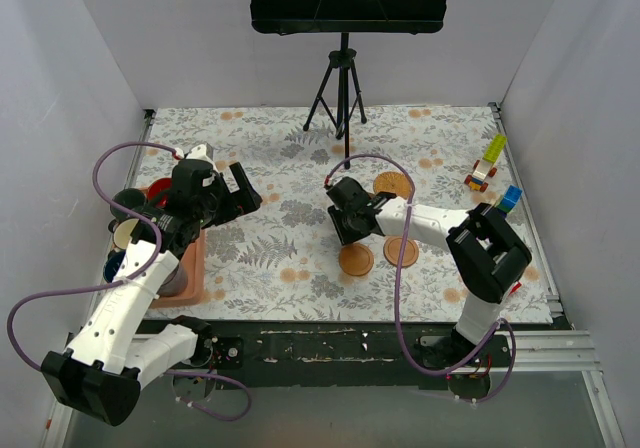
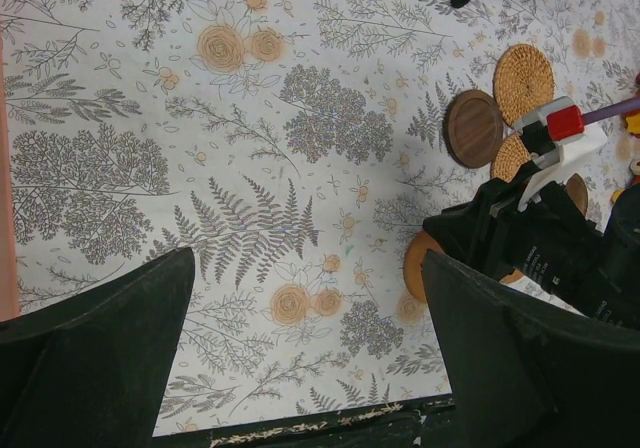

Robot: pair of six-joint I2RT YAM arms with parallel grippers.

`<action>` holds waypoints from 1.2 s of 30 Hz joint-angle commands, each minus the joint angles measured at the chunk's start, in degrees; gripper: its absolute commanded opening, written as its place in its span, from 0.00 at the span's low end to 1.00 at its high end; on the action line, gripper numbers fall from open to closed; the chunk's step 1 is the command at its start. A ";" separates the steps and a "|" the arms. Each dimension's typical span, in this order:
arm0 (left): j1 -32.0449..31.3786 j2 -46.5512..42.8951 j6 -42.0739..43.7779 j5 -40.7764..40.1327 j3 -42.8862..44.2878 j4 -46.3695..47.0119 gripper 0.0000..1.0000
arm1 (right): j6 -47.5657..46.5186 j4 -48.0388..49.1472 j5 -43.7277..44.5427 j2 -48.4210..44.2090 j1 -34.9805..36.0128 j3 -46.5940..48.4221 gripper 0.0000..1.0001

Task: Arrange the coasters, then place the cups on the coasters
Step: Move the coaster to the center of the board.

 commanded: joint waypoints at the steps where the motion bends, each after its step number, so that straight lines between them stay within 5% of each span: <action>1: -0.16 -0.35 0.77 -1.06 2.41 -0.28 0.98 | -3.40 1.48 -1.06 -3.57 0.02 0.42 0.40; 10: -0.25 -0.08 0.60 0.09 1.53 0.59 0.98 | -6.22 1.57 0.15 -11.58 5.46 -8.19 0.67; 36: -0.16 -0.53 0.34 0.26 1.53 0.33 0.98 | -4.11 -3.78 10.44 -3.23 13.73 -5.91 0.58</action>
